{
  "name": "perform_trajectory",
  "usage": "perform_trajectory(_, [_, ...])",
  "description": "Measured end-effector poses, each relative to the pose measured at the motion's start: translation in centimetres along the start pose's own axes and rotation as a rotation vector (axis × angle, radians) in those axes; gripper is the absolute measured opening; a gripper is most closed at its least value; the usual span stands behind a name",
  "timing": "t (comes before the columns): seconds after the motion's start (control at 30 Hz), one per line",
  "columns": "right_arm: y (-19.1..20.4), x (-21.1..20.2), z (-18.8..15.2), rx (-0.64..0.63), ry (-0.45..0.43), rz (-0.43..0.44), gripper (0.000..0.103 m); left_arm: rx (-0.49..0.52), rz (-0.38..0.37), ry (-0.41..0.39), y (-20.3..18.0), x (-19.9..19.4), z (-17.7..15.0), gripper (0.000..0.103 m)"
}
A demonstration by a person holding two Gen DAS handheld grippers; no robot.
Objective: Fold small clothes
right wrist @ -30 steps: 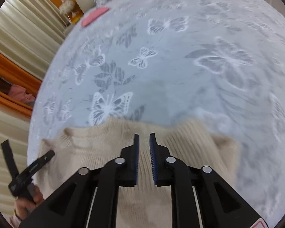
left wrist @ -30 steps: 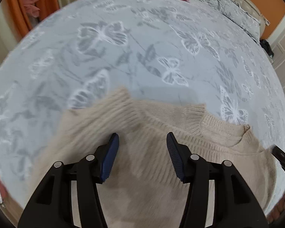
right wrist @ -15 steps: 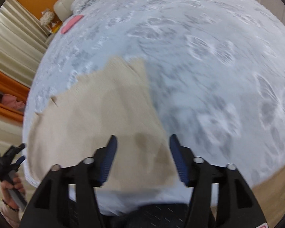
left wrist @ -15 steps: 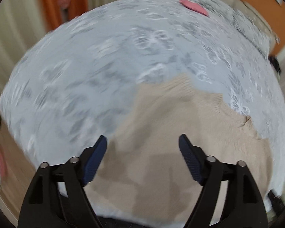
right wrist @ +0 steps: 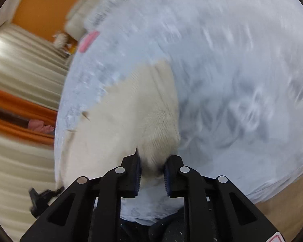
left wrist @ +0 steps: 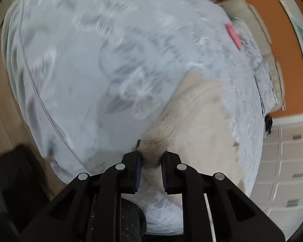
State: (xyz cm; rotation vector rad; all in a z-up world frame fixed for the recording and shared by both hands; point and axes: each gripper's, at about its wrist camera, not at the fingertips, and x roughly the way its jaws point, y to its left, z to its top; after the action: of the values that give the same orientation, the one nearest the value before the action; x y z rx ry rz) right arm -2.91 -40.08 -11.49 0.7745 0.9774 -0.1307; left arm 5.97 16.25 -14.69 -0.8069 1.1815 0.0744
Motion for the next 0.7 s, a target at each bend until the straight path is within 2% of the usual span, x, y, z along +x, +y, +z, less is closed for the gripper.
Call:
perform_trajectory(0.03, [-0.1,-0.3,0.0,-0.015,-0.001,-0.006,0.016,0.013,0.016,0.007,-0.2,-0.2,-0.1,0.015])
perform_trajectory(0.1, [-2.2,0.9,-0.5,-0.018,0.052,-0.079,0.017,0.026,0.091,0.04,0.3,1.1,-0.5,0.016])
perform_trajectory(0.17, [-5.4,4.0,-1.7,0.031,0.171,-0.17,0.019,0.044,0.174,0.082,1.1,3.7,-1.3,0.019])
perform_trajectory(0.2, [-6.8,4.8,-2.4,0.078,0.205,-0.182,0.024,0.056,0.19,0.078,0.9,3.9,-1.6,0.022])
perform_trajectory(0.27, [-7.1,2.9,-2.7,0.135,0.13,-0.143,0.027,0.102,0.224,0.024,-0.8,2.5,-2.0,0.032])
perform_trajectory(0.3, [-6.6,1.8,-2.5,0.118,0.089,-0.164,0.032,0.135,0.239,-0.007,-1.9,1.4,-1.9,0.037])
perform_trajectory(0.37, [-4.6,0.4,-1.4,0.026,0.053,-0.193,0.034,0.227,0.21,-0.11,-4.1,-1.1,-1.3,0.056])
perform_trajectory(0.4, [-3.4,0.1,-0.4,-0.029,0.044,-0.197,0.04,0.27,0.198,-0.157,-5.5,-2.0,-1.0,0.061])
perform_trajectory(0.43, [-2.5,0.1,0.4,-0.061,0.036,-0.198,0.051,0.329,0.185,-0.199,-7.4,-2.4,-0.3,0.068])
perform_trajectory(0.5, [-0.3,0.7,2.7,-0.119,0.022,-0.172,0.062,0.392,0.143,-0.202,-9.7,-2.0,0.8,0.074])
perform_trajectory(0.6, [2.6,3.5,6.3,-0.178,0.031,-0.145,0.065,0.434,0.104,-0.149,-12.9,1.6,2.7,0.08])
perform_trajectory(0.7, [5.1,7.9,9.4,-0.246,0.062,-0.183,0.069,0.448,0.16,-0.103,-14.4,6.0,4.3,0.08])
